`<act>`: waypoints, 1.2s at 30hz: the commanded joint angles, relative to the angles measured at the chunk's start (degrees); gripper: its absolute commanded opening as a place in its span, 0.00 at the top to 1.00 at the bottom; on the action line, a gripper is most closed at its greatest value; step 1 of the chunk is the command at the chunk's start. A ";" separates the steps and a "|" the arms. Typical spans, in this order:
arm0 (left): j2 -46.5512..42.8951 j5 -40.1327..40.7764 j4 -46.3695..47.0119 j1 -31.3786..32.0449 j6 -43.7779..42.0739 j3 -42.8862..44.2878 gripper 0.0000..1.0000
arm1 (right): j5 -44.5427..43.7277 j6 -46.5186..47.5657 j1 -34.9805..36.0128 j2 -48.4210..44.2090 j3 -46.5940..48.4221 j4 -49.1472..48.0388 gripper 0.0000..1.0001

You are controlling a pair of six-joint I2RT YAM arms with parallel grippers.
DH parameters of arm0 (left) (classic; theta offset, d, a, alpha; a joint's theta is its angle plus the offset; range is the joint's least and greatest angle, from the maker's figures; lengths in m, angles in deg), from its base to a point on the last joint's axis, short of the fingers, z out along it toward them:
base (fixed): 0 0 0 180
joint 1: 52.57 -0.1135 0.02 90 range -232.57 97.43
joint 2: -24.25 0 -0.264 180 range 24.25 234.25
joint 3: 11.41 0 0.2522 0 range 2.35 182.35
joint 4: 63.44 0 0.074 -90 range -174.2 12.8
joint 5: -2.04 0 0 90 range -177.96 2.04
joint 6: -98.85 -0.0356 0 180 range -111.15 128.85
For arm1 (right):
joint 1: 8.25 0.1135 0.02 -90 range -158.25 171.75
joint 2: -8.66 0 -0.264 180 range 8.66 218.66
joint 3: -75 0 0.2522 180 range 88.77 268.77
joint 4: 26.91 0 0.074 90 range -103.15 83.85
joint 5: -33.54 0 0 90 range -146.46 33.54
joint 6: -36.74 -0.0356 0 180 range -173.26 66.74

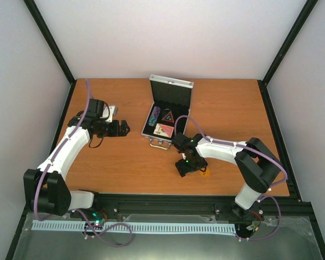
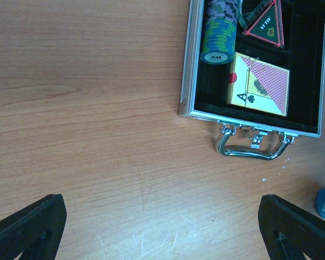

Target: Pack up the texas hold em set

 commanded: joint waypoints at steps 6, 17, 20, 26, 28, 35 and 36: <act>-0.46 -0.59 -0.22 -0.28 -0.71 1.80 0.00 | -3.38 0.86 -0.83 2.24 1.56 -3.33 0.13; -0.08 -0.04 -0.20 -0.27 -0.78 1.61 0.00 | -1.59 0.46 -1.54 0.64 0.10 -1.38 0.31; -0.10 -0.10 0.05 -0.28 -0.63 1.24 0.00 | -1.50 -0.15 -1.54 -0.24 -0.21 -0.80 0.42; -0.27 -0.08 0.36 -0.32 -0.44 0.79 0.00 | -2.29 -0.34 -1.54 -1.22 0.32 0.64 0.51; -0.36 0.00 0.31 -0.30 -0.50 0.87 0.00 | -2.69 -0.18 -1.54 -1.60 1.66 1.55 0.52; -0.55 -0.15 0.50 -0.27 -0.44 1.05 0.00 | -4.66 0.68 -1.54 -2.33 13.84 7.41 0.51; -0.52 -0.22 0.62 -0.30 -0.43 1.05 0.00 | -5.02 1.03 -1.54 -1.81 16.06 7.95 0.51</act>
